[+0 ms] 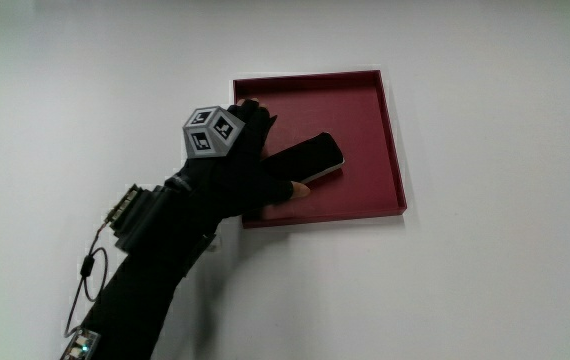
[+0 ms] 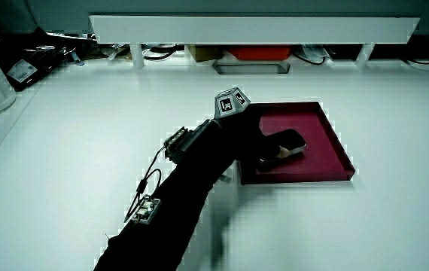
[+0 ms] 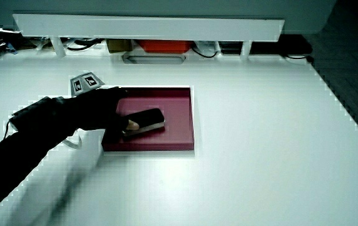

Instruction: Pick eraser

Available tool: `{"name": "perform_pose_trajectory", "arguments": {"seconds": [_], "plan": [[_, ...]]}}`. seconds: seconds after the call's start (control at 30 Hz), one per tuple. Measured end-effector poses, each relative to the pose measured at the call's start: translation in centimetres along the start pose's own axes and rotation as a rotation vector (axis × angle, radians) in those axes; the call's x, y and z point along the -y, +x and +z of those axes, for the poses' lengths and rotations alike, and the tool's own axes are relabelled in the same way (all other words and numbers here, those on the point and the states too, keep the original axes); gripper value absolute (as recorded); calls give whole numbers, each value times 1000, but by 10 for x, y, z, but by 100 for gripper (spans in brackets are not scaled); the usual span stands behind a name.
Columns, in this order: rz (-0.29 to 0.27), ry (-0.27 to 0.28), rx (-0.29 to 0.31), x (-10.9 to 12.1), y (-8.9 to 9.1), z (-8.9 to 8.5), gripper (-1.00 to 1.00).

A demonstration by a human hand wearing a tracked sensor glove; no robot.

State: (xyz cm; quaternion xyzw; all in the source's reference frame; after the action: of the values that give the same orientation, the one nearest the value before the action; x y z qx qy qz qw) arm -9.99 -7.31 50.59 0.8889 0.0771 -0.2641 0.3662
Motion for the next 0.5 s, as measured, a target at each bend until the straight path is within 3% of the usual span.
{"name": "perform_pose_trajectory", "arguments": {"seconds": [0.17, 0.5], "plan": [[37, -21, -30, -9, 4, -12, 0], [37, -41, -101, -24, 12, -34, 0]]}}
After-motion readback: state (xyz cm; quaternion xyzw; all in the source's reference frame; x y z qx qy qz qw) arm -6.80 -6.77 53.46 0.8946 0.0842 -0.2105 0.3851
